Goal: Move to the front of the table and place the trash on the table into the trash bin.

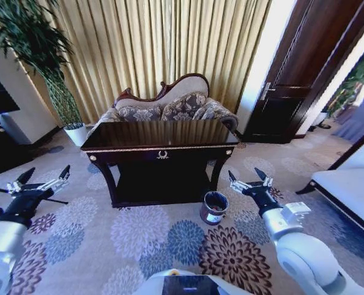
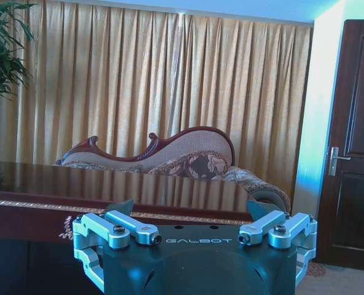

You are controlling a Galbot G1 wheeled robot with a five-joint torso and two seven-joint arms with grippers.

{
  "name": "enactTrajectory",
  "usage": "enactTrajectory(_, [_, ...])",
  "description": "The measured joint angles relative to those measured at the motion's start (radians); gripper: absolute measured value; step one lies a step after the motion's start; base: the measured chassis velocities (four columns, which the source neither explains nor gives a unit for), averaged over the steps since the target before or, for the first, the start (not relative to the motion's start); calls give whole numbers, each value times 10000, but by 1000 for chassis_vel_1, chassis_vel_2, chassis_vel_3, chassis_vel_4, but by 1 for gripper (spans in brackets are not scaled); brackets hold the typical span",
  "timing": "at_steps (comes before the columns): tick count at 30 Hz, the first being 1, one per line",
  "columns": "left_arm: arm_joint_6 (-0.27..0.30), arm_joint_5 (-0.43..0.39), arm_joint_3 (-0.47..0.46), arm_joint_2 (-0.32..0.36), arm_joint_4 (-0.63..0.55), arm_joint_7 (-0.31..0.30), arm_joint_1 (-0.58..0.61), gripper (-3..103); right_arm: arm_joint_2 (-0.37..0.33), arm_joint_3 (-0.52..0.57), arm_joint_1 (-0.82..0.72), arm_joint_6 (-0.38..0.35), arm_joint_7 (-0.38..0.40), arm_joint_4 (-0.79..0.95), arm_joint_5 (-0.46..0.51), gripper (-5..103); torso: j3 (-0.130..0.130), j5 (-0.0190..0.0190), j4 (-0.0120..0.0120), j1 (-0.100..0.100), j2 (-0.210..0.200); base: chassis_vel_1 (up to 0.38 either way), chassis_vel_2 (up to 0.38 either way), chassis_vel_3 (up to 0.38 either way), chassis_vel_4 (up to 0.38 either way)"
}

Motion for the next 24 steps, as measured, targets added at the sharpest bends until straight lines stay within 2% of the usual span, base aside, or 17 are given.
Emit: enactTrajectory(24, [-380, 9, -27, 99, 162, 56, 49, 100, 192, -87, -159, 36, -39, 0, -435, 100, 1, 2, -2, 3, -1, 195, -193, -193, 192])
